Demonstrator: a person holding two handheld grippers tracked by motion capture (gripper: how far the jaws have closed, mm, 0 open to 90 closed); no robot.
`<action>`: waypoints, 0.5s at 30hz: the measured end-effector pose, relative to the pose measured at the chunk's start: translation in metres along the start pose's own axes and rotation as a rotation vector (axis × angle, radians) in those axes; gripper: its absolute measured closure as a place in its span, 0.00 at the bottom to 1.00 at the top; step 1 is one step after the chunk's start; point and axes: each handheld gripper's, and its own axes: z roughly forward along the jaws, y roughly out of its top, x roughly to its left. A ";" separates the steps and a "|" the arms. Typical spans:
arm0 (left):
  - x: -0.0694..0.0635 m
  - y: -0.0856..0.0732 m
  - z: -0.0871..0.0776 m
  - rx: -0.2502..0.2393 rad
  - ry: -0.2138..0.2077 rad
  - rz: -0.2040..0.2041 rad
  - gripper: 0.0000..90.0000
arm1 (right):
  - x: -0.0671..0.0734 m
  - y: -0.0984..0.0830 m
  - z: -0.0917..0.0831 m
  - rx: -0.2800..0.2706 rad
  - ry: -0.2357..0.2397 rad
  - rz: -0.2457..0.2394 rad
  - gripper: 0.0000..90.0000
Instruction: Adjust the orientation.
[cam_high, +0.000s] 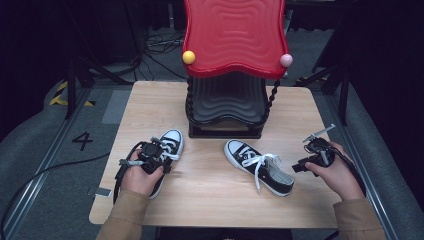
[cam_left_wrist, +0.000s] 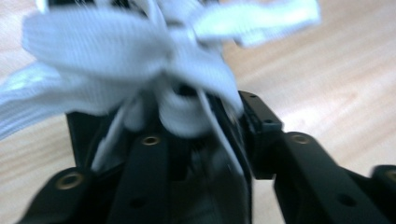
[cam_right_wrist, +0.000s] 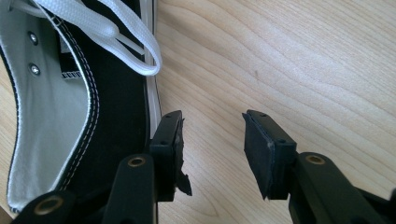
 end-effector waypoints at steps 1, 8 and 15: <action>0.001 0.001 0.001 0.006 -0.011 -0.015 0.78 | 0.000 0.000 0.001 0.003 0.003 0.001 0.65; -0.001 0.005 0.005 0.016 0.009 -0.064 0.76 | -0.004 -0.003 0.006 0.023 -0.002 0.024 0.65; -0.011 0.006 0.006 0.015 0.068 -0.090 0.82 | 0.001 -0.003 0.007 0.024 0.003 0.002 0.65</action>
